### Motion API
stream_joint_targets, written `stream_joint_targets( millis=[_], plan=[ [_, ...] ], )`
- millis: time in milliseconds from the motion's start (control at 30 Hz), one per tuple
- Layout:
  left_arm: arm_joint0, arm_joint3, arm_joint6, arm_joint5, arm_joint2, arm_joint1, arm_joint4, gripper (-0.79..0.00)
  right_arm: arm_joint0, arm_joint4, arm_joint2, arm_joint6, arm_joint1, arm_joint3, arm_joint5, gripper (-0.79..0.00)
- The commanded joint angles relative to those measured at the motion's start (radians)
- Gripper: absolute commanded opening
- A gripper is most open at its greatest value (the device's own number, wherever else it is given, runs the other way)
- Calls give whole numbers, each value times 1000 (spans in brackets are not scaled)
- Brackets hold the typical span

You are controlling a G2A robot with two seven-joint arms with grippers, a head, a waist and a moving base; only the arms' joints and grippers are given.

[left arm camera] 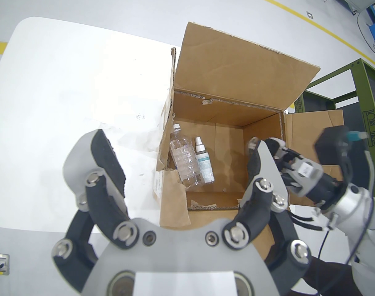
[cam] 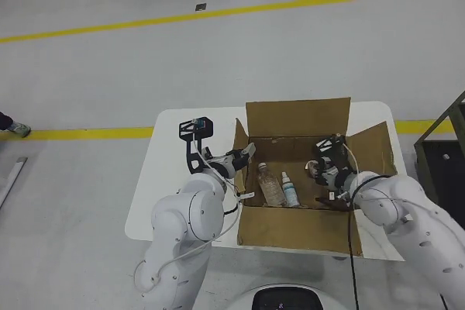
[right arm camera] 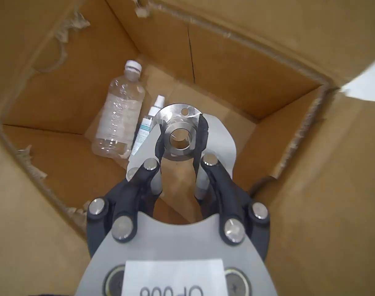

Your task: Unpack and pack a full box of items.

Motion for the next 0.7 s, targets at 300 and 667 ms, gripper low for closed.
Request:
stream_joint_targets(
  millis=[300,667],
  plan=[
    [0,0,0,0,0,0,0,0,192,19,-199,-9,-74,293,42,-785],
    [0,0,0,0,0,0,0,0,229,37,-206,-8,-97,337,40,-422]
  ],
)
